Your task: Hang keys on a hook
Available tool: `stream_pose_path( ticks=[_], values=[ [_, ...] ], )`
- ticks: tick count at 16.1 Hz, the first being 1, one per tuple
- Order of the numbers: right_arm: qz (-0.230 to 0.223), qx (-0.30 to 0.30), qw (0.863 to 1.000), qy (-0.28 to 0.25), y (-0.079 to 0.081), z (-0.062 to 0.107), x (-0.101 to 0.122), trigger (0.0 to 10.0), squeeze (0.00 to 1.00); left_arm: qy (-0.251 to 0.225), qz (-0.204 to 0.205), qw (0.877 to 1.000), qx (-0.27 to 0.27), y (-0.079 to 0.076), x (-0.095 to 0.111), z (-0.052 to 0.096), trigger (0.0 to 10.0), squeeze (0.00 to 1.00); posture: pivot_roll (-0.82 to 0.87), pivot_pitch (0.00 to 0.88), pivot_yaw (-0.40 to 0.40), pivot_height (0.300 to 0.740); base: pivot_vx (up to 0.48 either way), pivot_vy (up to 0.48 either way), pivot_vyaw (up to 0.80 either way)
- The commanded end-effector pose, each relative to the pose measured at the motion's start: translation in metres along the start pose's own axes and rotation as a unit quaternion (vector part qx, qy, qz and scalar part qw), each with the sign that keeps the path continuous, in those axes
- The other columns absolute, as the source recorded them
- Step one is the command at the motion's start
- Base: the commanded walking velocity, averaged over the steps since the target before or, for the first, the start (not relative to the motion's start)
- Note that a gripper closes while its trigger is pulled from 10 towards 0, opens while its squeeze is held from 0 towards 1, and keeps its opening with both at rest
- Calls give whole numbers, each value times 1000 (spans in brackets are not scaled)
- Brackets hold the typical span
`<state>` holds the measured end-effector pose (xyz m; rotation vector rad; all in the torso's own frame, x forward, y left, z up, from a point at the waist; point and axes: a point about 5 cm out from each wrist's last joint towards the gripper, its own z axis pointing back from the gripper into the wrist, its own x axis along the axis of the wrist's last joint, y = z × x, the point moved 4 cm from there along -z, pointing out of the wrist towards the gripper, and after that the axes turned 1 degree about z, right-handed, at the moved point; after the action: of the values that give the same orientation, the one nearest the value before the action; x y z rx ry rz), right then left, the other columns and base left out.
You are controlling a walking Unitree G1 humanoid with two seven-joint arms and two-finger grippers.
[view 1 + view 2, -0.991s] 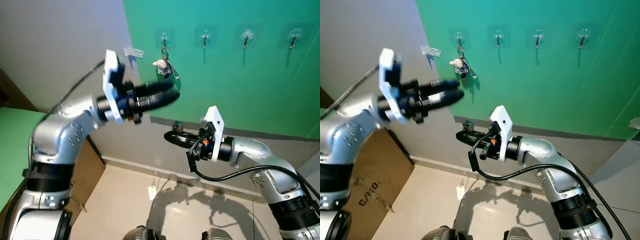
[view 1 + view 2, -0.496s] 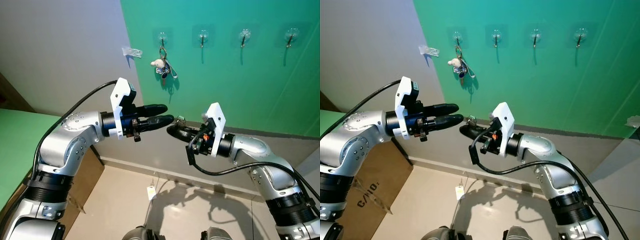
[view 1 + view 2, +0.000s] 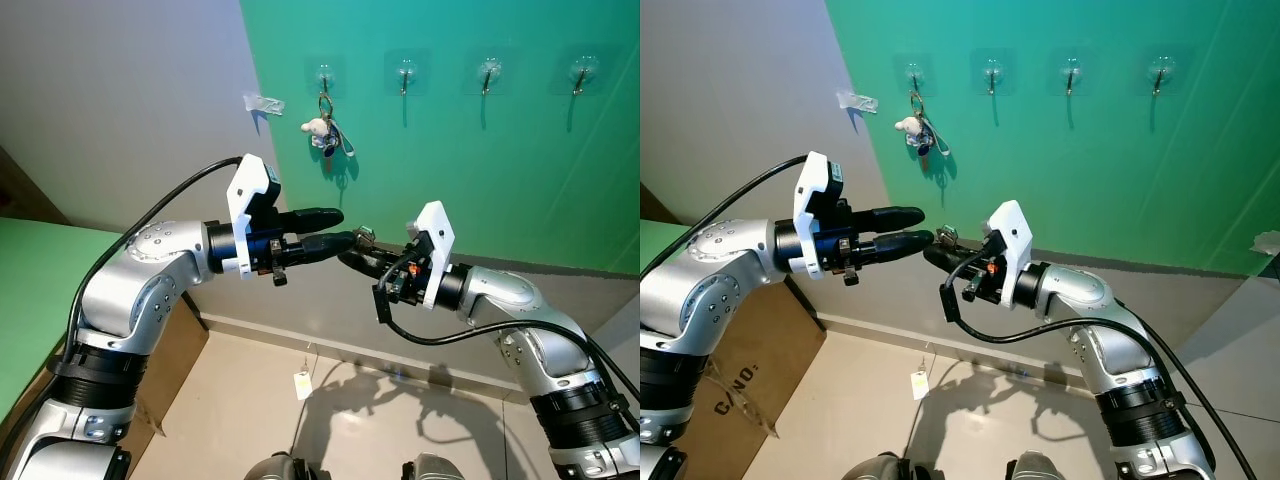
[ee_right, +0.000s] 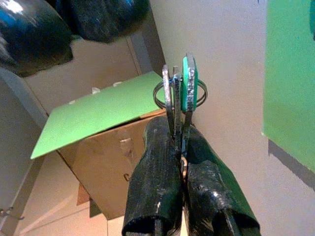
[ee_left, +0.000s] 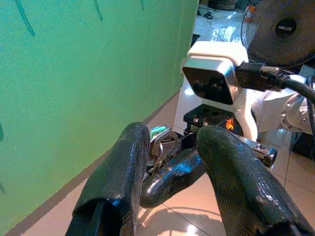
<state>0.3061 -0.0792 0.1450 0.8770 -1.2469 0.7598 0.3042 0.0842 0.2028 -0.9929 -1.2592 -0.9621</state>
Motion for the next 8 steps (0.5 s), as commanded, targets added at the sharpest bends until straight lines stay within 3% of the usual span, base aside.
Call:
stream_pose_path(
  ticks=[1, 8],
  values=[
    [9, 10, 1000, -18, 3, -1, 14, 0, 0, 12, -10, 1000, 3, 0, -3, 2, 10000, 0, -231, 42, 135, 717, 0, 0, 0],
    [6, 21, 999, -28, 8, 3, 22, 0, 0, 30, -15, 999, 10, 6, -11, 1, 10000, 0, -241, 34, 135, 717, 0, 0, 0]
  ],
)
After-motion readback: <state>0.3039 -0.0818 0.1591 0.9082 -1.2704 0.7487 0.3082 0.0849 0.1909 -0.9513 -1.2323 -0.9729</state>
